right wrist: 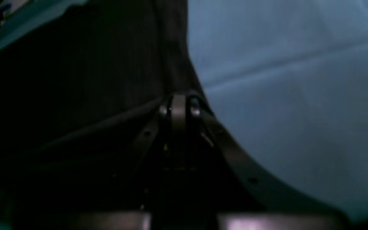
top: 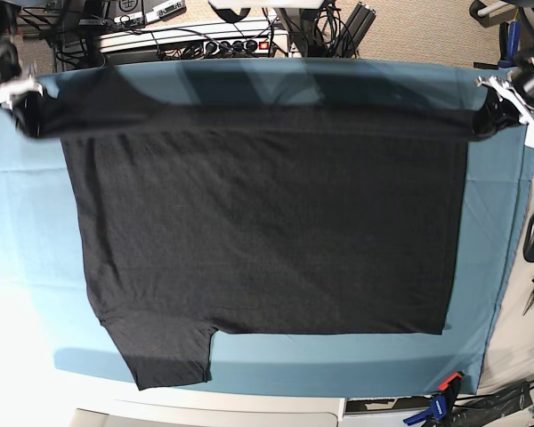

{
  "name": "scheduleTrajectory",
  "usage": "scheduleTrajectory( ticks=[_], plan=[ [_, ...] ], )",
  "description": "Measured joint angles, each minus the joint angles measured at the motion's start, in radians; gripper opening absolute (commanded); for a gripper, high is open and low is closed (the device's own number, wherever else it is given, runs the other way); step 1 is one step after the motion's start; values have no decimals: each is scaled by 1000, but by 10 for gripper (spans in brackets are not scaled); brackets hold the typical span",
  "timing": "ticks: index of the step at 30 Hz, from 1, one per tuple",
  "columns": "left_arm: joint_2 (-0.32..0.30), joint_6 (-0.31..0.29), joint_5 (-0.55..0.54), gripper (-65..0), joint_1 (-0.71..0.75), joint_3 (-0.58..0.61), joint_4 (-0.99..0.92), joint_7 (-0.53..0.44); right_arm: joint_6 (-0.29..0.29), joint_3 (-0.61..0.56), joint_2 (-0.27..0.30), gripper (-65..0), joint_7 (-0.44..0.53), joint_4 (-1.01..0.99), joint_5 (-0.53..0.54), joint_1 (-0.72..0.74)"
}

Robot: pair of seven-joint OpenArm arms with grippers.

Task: Fold the T-shirt properly
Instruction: 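Lay the shoulder edge down and drag it toward the hem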

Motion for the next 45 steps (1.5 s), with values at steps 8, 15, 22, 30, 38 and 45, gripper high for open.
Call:
scheduleTrajectory(
  ticks=[8, 15, 22, 30, 38, 45],
  plan=[
    [0, 0, 38, -650, -10, 0, -1, -13, 3, -288, -1, -650, 114, -73, -267, 156],
    [0, 0, 69, -650, -56, 6, -1, -14, 3, -338, 6, -650, 191, -191, -393, 274],
    [0, 49, 220, -650, -105, 184, -17, -52, 2, -340, 17, -650, 194, -326, -388, 369],
    [-3, 143, 298, -650, -191, 275, -104, -74, 1, -409, 22, -650, 195, -336, -388, 388],
    [-36, 190, 318, -650, -193, 276, -129, -79, 2, -451, 25, -650, 204, -338, -444, 463],
    [-39, 192, 318, -650, -196, 276, -129, -81, 2, -451, 25, -650, 206, -338, -484, 471]
  ],
)
